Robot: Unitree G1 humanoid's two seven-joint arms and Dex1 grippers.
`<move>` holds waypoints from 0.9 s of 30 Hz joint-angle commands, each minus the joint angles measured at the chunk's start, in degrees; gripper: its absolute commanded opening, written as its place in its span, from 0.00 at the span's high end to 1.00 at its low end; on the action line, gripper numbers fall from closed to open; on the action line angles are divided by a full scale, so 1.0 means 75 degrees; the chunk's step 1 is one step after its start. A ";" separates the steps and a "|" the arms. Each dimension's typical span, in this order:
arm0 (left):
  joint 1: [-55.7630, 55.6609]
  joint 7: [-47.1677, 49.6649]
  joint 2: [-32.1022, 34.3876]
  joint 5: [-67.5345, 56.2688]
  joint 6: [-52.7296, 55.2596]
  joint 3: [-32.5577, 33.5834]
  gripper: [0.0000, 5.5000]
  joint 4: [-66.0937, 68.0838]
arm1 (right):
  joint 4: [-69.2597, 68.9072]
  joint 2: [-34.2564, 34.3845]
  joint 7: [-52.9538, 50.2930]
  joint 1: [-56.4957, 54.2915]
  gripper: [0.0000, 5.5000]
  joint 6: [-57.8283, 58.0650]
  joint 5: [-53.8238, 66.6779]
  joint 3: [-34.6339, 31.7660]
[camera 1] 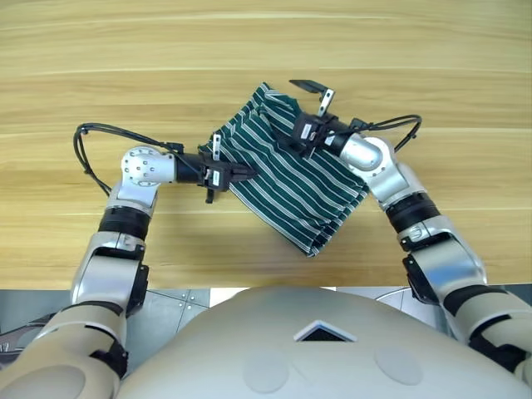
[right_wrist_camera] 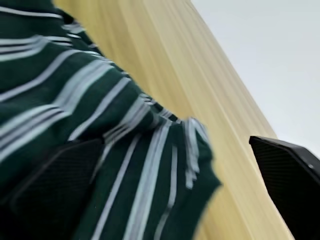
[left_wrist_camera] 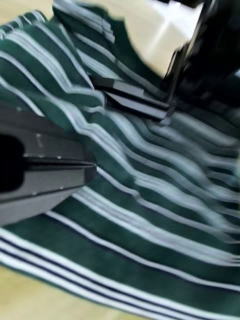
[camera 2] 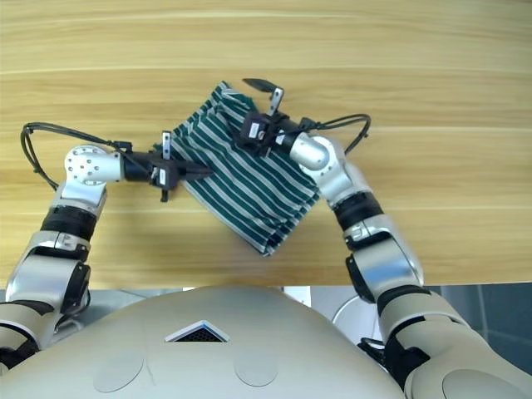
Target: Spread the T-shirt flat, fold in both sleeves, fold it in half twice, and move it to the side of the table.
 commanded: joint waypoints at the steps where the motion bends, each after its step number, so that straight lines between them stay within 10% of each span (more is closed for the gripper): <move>1: -0.0432 0.1065 0.0342 0.1594 -0.0160 -0.0723 0.99 0.0121 | 0.0147 0.0054 -0.0029 -0.0099 0.02 -0.0075 -0.0092 0.0023; 27: 0.0037 0.2451 0.1442 0.2875 0.0035 -0.2961 0.99 -0.1179 | 0.5062 0.0157 -0.2677 -0.2205 0.02 0.0483 -0.0187 -0.1004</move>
